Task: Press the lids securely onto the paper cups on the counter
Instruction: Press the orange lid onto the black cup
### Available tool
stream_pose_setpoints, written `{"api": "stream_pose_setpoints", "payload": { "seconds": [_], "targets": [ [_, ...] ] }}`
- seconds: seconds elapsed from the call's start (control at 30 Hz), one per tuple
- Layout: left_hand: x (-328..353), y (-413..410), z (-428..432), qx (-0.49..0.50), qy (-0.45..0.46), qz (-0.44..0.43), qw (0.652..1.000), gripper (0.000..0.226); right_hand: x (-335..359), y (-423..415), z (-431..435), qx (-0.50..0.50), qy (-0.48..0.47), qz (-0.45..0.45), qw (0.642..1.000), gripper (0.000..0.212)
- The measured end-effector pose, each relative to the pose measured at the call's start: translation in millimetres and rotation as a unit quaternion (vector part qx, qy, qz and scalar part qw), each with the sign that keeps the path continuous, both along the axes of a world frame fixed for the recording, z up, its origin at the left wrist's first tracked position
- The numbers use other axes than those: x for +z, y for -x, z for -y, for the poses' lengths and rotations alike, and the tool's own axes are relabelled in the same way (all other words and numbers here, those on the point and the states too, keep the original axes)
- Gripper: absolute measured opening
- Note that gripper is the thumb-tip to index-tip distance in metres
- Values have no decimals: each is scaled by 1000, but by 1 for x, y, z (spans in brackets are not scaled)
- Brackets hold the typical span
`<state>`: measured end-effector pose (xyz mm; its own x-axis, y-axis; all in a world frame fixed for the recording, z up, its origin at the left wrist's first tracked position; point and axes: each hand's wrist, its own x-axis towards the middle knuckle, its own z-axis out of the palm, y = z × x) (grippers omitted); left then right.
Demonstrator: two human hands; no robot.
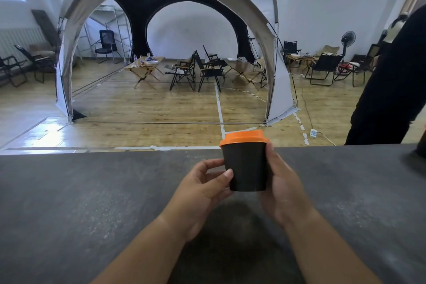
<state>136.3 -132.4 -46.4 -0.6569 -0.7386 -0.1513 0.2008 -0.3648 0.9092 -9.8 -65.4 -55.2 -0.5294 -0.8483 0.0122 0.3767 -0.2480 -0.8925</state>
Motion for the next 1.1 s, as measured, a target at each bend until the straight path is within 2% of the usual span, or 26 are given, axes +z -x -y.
{"api": "stream_pose_setpoints", "payload": {
  "seconds": [0.07, 0.17, 0.27, 0.33, 0.4, 0.5, 0.53, 0.63, 0.7, 0.83, 0.9, 1.0, 1.07, 1.1],
  "targets": [
    [1, 0, 0, 9, 10, 3, 1000, 30, 0, -2, 0, -7, 5, -15, 1000, 63],
    [1, -2, 1, 36, 65, 36, 997, 38, 0, -4, 0, -35, 8, -57, 998, 87],
    [-1, -2, 1, 28, 112, 73, 991, 52, -2, -3, 0, -53, 19, -86, 995, 78],
    [-2, -2, 2, 2, 58, 48, 997, 58, -2, -2, 2, -63, 26, -60, 996, 79],
    [-1, -1, 3, -32, 14, 21, 999, 52, -2, -1, 3, -42, 41, -25, 998, 87],
    [-1, -1, 3, -37, 16, 11, 999, 44, -4, 2, 5, -5, 45, -16, 999, 70],
    [-1, -1, 3, -27, 22, 12, 999, 44, -6, 3, 5, 0, 42, -24, 999, 74],
    [-2, -3, 2, -7, 71, 44, 997, 56, -10, 2, 5, -10, 8, -62, 998, 106],
    [-3, -3, 0, -13, 84, 63, 994, 62, -10, 1, 6, -26, -10, -79, 997, 112],
    [-3, -3, 2, -48, 33, 15, 998, 56, -5, 2, 4, 6, 32, -30, 999, 97],
    [-4, -3, 4, -42, 49, 22, 998, 56, -2, 2, 3, 28, 30, -17, 999, 78],
    [-4, -6, 6, -46, 86, 48, 994, 64, -2, 4, 3, 60, 4, -46, 997, 60],
    [-5, -8, 10, -36, 130, 74, 988, 71, -1, 7, 1, 79, 1, -82, 994, 60],
    [-5, -8, 14, -27, 168, 95, 981, 74, -1, 8, -1, 80, -3, -99, 992, 68]
  ]
}}
